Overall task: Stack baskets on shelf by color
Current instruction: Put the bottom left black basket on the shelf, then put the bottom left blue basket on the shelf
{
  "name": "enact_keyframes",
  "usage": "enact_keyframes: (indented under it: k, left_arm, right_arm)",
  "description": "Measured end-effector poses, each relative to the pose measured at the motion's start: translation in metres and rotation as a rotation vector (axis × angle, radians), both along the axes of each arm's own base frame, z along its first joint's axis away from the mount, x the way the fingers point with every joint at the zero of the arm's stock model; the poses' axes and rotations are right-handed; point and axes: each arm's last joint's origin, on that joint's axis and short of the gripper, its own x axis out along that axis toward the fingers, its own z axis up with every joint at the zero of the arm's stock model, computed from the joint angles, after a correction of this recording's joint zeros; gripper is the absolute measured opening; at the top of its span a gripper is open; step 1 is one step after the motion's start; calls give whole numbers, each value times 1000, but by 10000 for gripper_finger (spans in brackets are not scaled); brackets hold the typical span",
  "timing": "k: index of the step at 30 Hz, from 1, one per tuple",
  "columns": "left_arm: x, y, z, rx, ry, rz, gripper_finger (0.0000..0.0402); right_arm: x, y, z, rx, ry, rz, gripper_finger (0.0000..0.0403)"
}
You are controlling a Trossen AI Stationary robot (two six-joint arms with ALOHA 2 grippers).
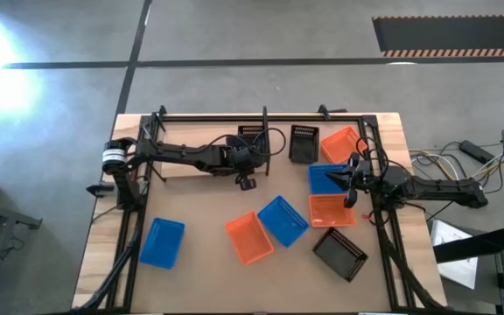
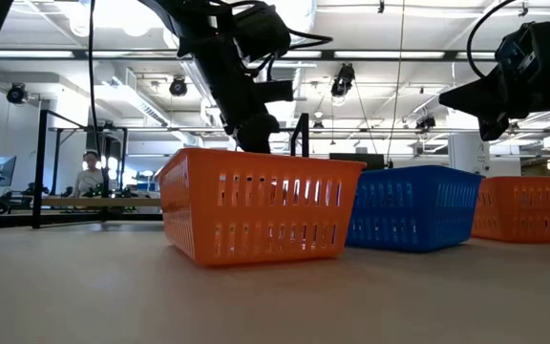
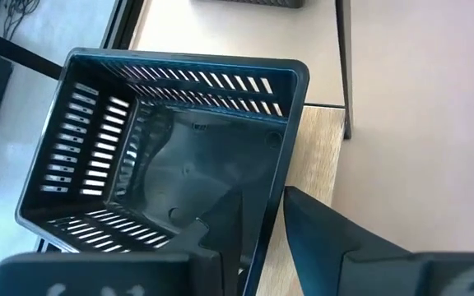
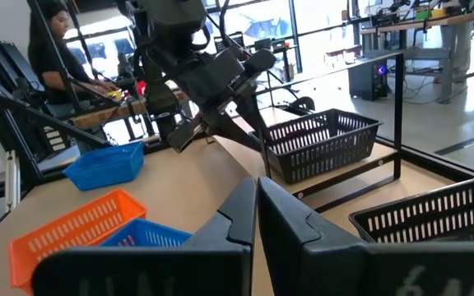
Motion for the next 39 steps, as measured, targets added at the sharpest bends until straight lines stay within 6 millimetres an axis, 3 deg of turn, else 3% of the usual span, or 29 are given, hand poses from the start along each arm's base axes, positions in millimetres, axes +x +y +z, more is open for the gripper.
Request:
enact_keyframes:
  k: [11, 17, 23, 26, 30, 34, 39]
  left_arm:
    - [-1, -1, 5, -7, -13, 7, 93]
    - [-12, -8, 28, -7, -52, -2, 93]
    - [-43, -29, 59, -88, -62, 48, 93]
    - [-61, -52, 69, -162, -28, 24, 93]
    - [-84, -100, 74, -188, 75, -97, 93]
    - [-111, -155, 68, -220, 215, -226, 93]
    - [-148, -215, 58, -396, 363, -277, 93]
  right_arm:
    - [0, 0, 0, 0, 0, 0, 9]
    - [0, 0, 0, 0, 1, 0, 9]
    - [0, 0, 0, 0, 4, 1, 9]
    - [0, 0, 0, 0, 5, 1, 9]
    - [0, 0, -1, 1, 6, 1, 9]
    - [0, 0, -1, 9, 10, 1, 9]
    - [1, 0, -1, 8, 10, 1, 9]
